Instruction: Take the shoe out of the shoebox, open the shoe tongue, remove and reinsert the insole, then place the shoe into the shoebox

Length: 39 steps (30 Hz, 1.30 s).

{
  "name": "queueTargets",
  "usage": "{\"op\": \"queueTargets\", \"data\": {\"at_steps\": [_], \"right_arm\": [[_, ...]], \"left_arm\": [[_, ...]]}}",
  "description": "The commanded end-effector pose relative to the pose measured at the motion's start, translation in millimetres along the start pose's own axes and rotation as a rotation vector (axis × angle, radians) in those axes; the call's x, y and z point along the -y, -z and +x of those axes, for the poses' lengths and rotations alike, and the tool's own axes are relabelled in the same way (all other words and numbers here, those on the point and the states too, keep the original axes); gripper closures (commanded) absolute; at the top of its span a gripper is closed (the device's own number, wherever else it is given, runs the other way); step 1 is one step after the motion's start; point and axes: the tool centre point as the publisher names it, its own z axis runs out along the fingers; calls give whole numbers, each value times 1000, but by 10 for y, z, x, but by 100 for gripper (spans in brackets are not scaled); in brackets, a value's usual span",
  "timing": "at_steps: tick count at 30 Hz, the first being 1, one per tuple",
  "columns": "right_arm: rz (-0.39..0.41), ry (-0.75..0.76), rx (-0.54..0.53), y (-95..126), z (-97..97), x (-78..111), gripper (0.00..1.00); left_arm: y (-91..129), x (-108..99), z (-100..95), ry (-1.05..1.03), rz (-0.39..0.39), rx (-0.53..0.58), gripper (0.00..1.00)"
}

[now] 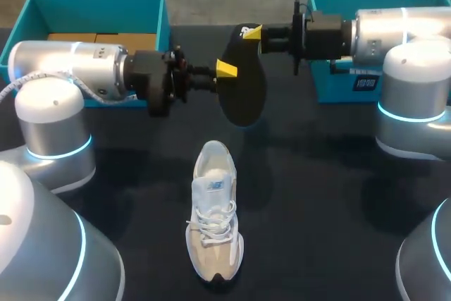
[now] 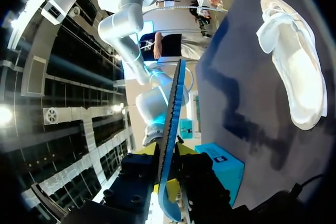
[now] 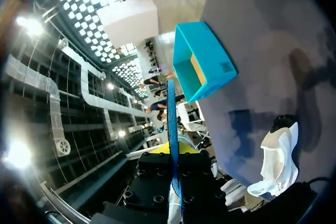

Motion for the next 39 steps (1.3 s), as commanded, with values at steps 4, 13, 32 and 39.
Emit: {"op": "queueTargets", "data": {"at_steps": [4,13,32,39], "right_arm": [[-2,0,6,-16,8,0,100],[0,0,8,-14,21,0,65],[-3,18,-9,262,-25,81,0],[-5,14,-1,409,-68,126,0]], "left_arm": [[-26,-10,34,-3,1,3,100],[-31,2,31,-7,0,4,100],[250,152,-98,-32,-25,-24,100],[477,133,-49,3,-45,-57,100]]}}
